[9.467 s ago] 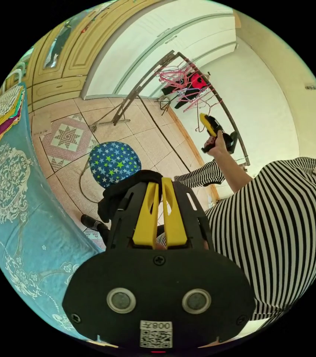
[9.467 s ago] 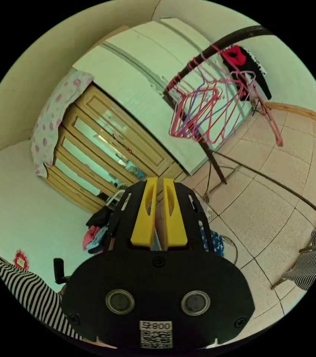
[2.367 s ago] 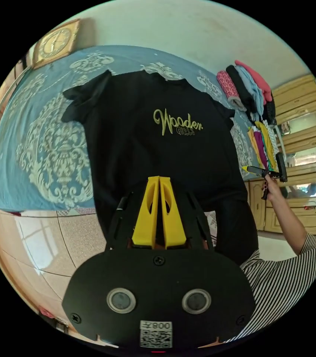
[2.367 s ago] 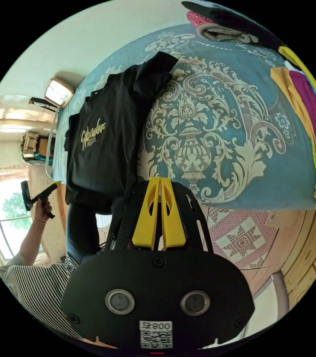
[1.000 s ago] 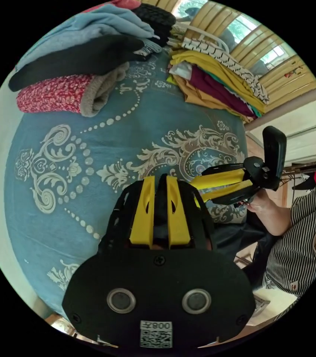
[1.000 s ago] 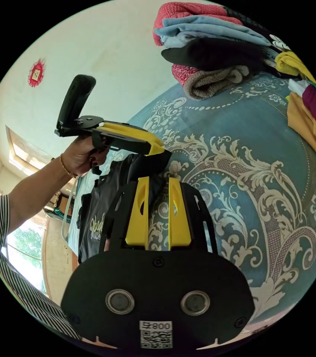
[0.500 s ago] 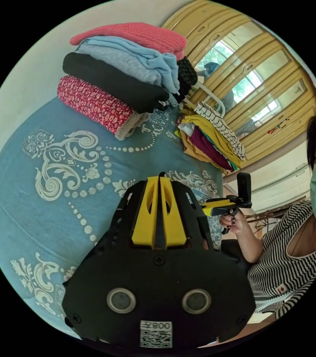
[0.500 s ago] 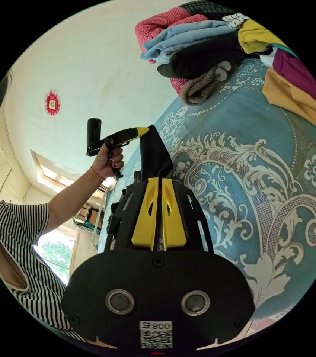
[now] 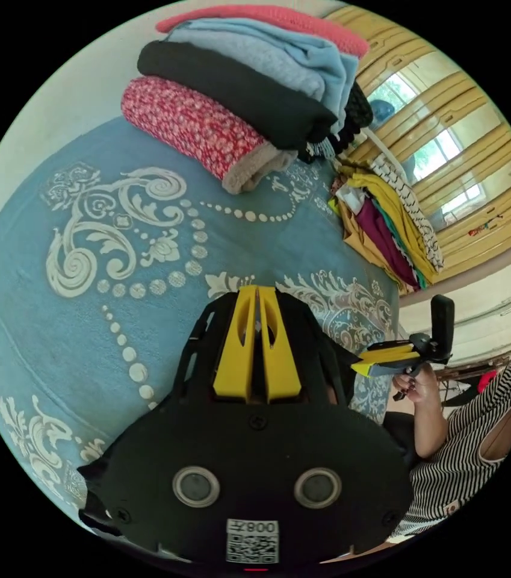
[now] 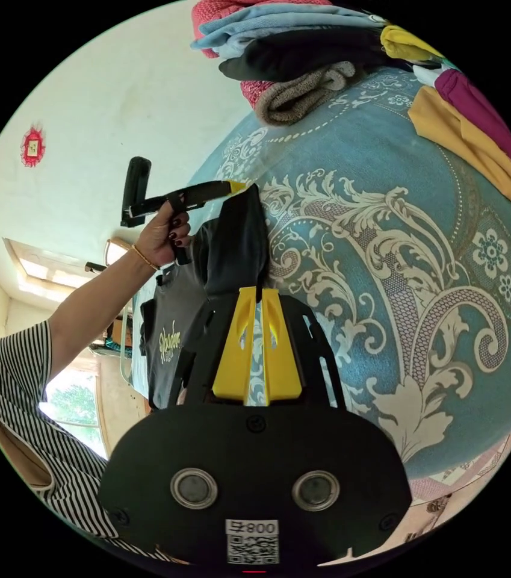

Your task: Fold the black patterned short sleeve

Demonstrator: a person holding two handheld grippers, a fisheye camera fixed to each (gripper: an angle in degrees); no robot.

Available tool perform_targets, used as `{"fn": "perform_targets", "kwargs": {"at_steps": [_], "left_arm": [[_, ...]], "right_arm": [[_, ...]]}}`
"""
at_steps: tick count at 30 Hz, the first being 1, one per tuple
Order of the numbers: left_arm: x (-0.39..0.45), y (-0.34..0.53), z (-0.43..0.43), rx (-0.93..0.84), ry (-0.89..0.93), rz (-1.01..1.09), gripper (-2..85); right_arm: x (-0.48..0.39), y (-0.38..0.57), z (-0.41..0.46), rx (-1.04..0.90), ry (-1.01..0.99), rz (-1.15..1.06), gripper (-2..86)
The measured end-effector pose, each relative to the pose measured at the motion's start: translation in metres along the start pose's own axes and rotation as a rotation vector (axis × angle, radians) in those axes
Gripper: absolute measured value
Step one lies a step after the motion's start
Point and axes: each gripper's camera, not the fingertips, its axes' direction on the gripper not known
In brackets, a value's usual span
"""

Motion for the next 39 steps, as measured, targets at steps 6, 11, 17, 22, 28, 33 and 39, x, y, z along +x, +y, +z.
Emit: {"fn": "perform_targets", "kwargs": {"at_steps": [6,11,17,22,28,33,39], "left_arm": [[-0.024,0.095,-0.117,0.204,0.046,-0.12,0.4],[-0.039,0.28,-0.217,0.28,-0.035,-0.4,0.9],[-0.026,0.505,-0.332,0.415,-0.282,-0.886,4.5],[-0.028,0.623,-0.38,0.552,-0.281,-1.158,8.0],[-0.057,0.678,-0.406,0.715,-0.136,-1.213,9.3],[-0.078,0.698,-0.419,0.801,0.013,-1.204,7.8],[-0.069,0.723,-0.448,0.854,0.026,-1.15,2.9]], "right_arm": [[-0.001,0.002,-0.003,0.048,-0.034,0.042,0.8],[0.002,0.011,-0.031,0.209,0.025,0.115,0.2],[-0.065,0.004,-0.012,0.157,-0.072,-0.058,0.5],[-0.212,-0.003,0.09,-0.211,-0.188,-0.426,2.0],[-0.429,0.029,0.224,-0.496,-0.128,-0.957,5.1],[-0.544,0.047,0.309,-0.539,-0.042,-1.165,5.4],[-0.615,0.074,0.403,-0.662,0.072,-1.297,7.2]]}}
